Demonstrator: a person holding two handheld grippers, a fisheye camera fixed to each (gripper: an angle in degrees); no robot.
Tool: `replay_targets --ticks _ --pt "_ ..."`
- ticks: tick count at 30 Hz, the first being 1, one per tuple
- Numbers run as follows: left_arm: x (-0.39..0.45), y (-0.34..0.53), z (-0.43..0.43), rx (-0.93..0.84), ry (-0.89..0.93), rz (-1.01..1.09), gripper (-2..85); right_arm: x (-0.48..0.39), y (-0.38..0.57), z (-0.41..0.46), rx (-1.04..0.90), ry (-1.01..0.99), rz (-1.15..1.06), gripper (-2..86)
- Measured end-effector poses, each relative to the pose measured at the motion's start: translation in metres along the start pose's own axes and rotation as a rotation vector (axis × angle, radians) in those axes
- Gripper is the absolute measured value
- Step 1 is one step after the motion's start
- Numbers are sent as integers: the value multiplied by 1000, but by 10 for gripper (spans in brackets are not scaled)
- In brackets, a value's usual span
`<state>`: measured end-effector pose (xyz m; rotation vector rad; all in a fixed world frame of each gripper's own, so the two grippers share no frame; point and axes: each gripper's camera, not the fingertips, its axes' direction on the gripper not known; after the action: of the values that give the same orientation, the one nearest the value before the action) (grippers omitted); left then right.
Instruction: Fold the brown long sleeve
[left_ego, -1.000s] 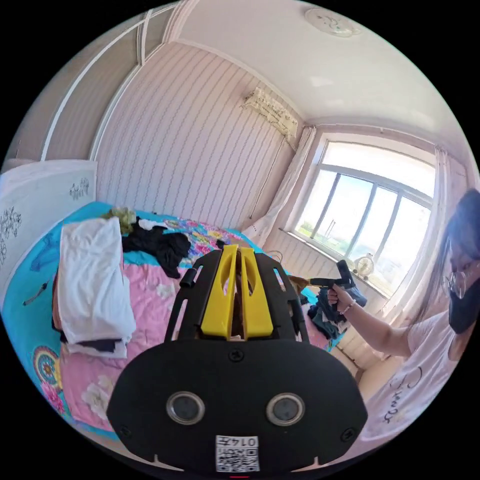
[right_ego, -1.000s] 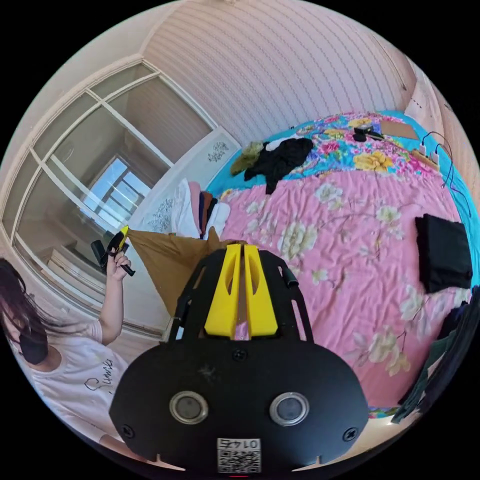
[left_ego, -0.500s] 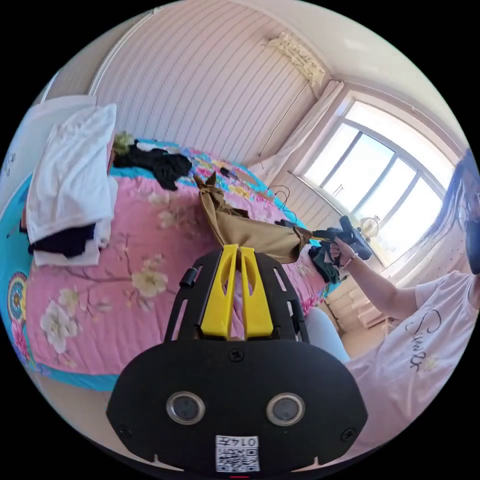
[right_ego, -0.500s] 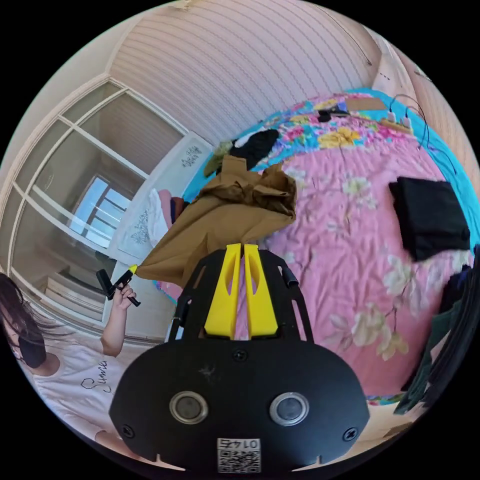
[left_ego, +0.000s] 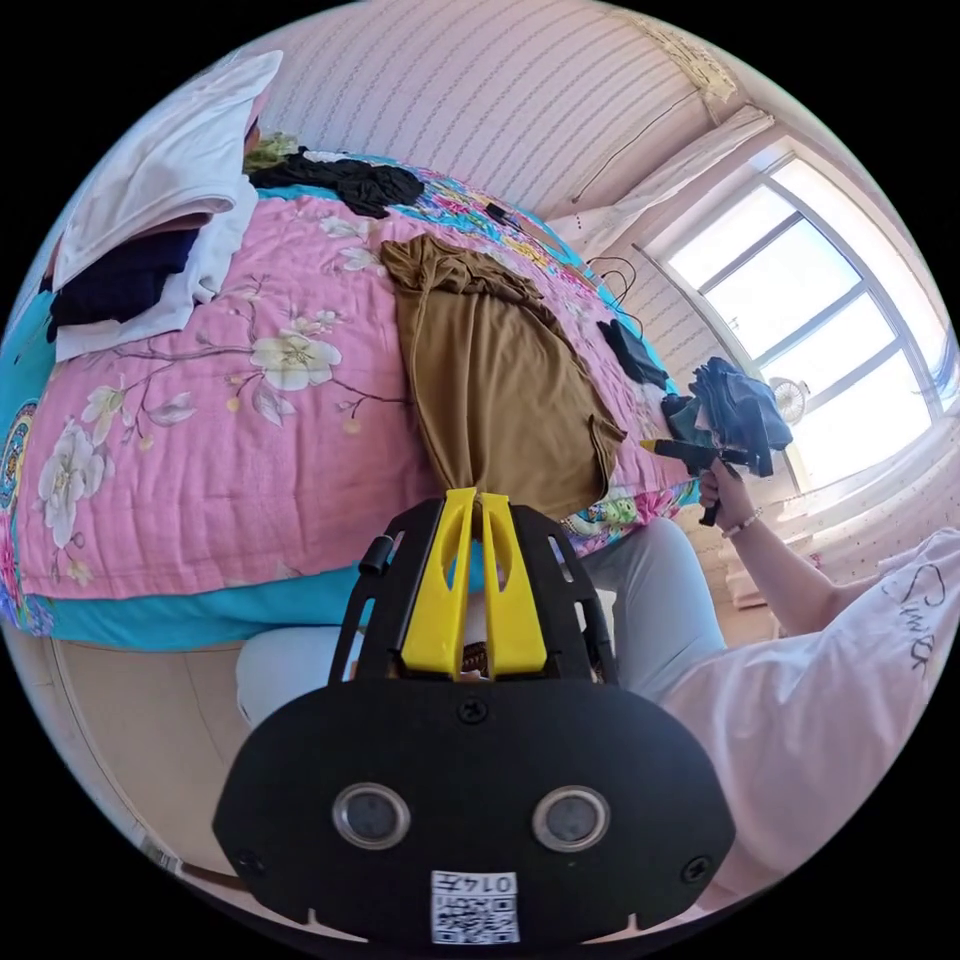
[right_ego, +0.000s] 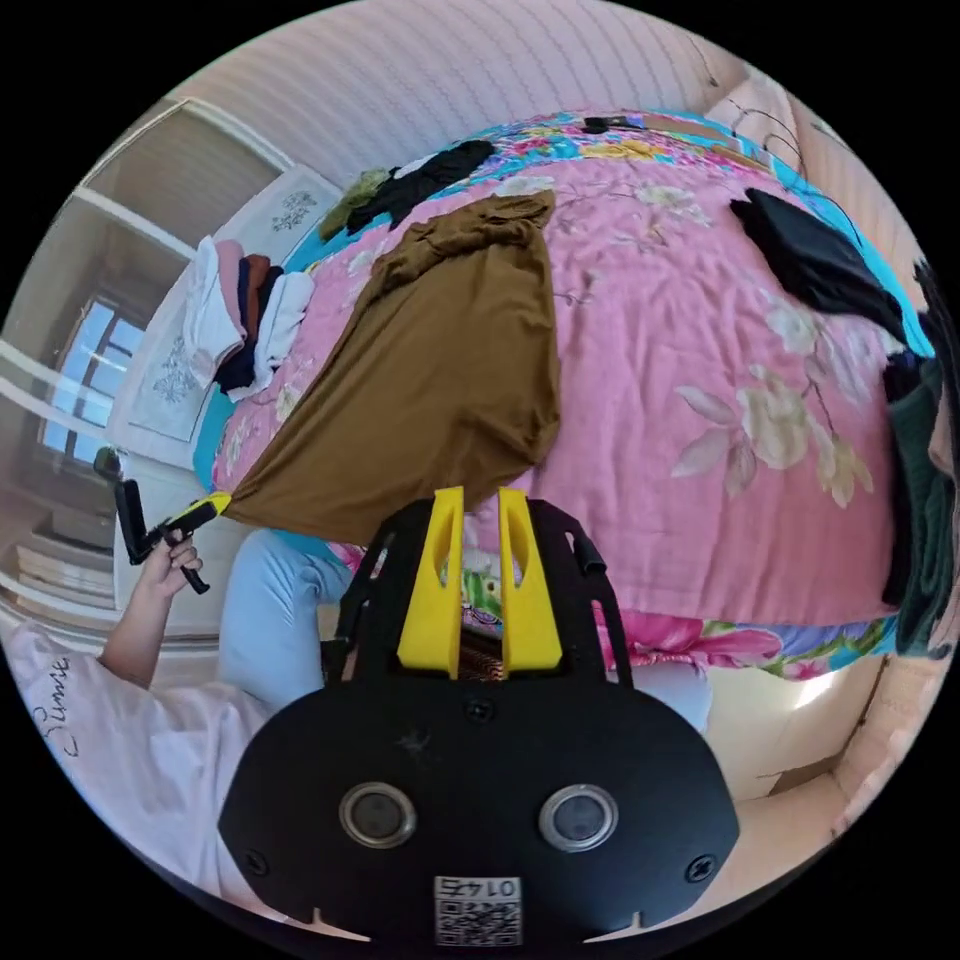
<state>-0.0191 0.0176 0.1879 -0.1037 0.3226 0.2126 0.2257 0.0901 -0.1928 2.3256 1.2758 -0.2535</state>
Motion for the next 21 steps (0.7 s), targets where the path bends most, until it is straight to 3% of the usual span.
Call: replay_targets --ticks 5,8,11,15,21 --pt "-7 -5 19 -35 -4 -40 -10 -40 -43 39 7 228 -52 102" --pt "-13 -7 29 -44 5 -61 -10 -23 -62 70 -104 164 42 87" --pt "-16 -10 28 -30 -10 -64 -10 -18 -66 62 -98 130 22 29" --pt "-16 -10 16 4 -9 -55 -10 -12 -40 22 -36 161 14 14" --pt "8 1 40 -202 -92 83 -9 -1 13 9 -109 93 90 11"
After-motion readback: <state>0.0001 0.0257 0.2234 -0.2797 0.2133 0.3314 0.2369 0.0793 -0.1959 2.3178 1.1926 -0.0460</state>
